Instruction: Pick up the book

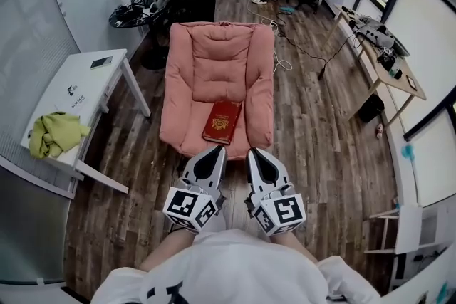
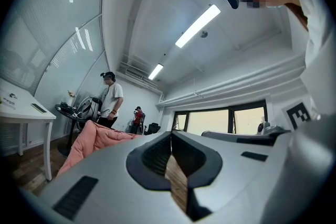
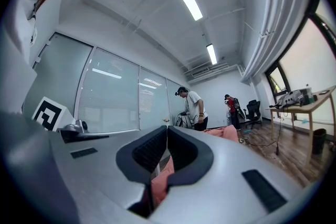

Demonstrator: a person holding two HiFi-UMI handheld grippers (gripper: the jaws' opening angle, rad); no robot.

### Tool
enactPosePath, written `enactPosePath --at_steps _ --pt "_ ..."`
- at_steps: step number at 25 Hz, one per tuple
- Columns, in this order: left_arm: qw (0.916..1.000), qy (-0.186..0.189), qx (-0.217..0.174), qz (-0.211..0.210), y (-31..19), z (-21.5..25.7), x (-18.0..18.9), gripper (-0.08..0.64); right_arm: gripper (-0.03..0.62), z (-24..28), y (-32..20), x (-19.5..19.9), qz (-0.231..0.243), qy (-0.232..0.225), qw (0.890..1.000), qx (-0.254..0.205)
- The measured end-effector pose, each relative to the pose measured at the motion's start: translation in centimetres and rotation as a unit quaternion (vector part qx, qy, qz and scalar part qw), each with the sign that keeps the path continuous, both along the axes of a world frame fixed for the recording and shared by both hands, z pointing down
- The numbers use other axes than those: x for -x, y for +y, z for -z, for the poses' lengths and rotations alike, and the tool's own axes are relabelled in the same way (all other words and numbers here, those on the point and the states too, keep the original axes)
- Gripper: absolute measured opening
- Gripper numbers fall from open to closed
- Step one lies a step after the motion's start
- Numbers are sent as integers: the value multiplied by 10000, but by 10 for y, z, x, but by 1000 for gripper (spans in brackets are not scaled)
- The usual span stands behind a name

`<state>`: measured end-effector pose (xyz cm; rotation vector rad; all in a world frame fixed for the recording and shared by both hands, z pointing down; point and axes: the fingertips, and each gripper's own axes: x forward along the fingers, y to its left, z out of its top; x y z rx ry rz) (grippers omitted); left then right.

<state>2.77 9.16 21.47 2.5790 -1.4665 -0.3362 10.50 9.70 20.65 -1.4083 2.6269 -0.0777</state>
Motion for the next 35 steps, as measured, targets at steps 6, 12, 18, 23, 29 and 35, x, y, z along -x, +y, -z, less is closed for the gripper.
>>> enactPosePath --at_steps 6,12,18,23,29,35 --pt "9999 -39 2 -101 -77 -2 20 2 26 -3 -77 21 -84 -6 10000 10" --pt "9998 -72 -7 -197 -160 2 44 3 26 -3 -158 40 -230 -18 9997 39" --pt "9997 -117 -13 -216 -237 5 69 2 26 4 -231 60 -324 55 9995 9" --pt "9997 -93 -56 -232 -286 10 87 3 26 5 -281 81 -286 96 9995 -6" --pt "9992 -130 -3 -371 -327 6 91 2 26 3 -324 93 -333 86 9994 6" --pt "9993 -122 -27 -358 -347 9 88 3 26 -1 -344 90 -319 128 9994 69"
